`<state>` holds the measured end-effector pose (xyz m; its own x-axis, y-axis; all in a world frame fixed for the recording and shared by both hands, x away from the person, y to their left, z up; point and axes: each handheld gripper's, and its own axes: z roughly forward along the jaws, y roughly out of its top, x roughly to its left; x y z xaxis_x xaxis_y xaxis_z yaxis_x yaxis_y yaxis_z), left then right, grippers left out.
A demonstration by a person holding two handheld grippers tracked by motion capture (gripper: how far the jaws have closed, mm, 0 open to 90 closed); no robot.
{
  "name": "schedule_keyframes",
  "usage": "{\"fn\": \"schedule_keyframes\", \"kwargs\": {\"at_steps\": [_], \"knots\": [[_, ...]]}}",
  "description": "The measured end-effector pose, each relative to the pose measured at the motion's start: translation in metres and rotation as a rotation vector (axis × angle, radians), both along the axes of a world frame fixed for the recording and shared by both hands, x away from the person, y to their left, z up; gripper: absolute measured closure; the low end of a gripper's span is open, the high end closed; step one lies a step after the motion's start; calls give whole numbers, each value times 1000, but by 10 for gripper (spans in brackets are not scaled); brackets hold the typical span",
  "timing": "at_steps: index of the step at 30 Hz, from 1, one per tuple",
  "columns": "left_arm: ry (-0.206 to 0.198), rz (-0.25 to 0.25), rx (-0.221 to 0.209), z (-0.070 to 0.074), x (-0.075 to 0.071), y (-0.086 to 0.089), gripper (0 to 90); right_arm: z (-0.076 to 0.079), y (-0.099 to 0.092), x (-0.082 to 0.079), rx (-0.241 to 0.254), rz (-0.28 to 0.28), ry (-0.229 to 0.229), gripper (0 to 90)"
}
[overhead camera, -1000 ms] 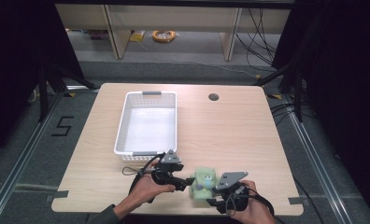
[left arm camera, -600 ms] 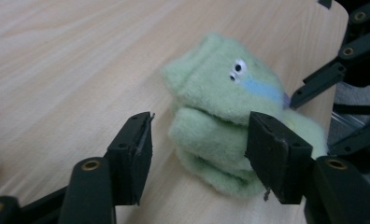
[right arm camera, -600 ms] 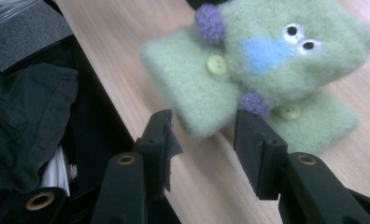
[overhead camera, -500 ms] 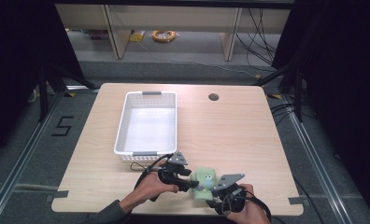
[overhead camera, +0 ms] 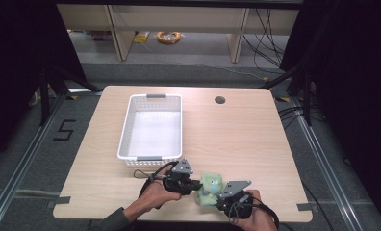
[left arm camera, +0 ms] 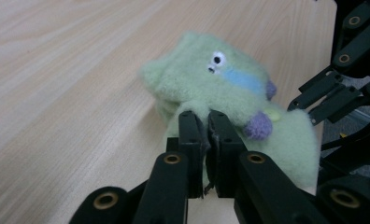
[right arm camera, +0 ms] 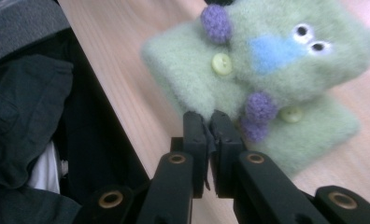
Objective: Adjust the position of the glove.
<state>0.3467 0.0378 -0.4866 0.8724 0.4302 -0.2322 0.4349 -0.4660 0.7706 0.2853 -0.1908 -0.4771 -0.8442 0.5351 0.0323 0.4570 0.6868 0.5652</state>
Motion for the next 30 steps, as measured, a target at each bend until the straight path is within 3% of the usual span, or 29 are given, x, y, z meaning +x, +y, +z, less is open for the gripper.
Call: {"fn": "schedule_keyframes", "kwargs": {"at_steps": [1,4,6,11,12,18,20,22,24,25,27,28,30], "knots": [[3,9,-19,3,-3,1,861,3,-1,-2,1,-41,-2,876],[-31,15,-50,15,-11,5,864,13,-7,-1,4,-23,-35,879],[-29,22,-88,21,-18,6,864,23,-14,4,-10,-22,-70,880],[-31,29,-118,21,-34,0,862,31,-18,17,-66,-8,-92,881],[-36,44,-115,20,-37,-3,861,31,-19,22,-82,1,-108,882],[-39,68,-115,16,-47,-15,859,28,-22,45,-85,-8,-62,884],[-63,58,-94,14,-47,-17,859,27,-22,50,-86,0,-53,884],[-57,62,-83,11,-47,-18,856,24,-22,56,-94,12,-54,884],[-58,61,-79,7,-48,-21,855,23,-22,57,-101,20,-45,883],[-39,75,-71,3,-49,-22,854,21,-22,60,-101,45,-57,883],[-53,55,-52,0,-48,-23,848,16,-23,59,-99,15,-36,882],[-32,61,-52,-2,-49,-24,848,16,-23,59,-99,15,-36,882],[-30,37,-42,-5,-49,-24,836,12,-24,58,-91,19,-22,879]]}}
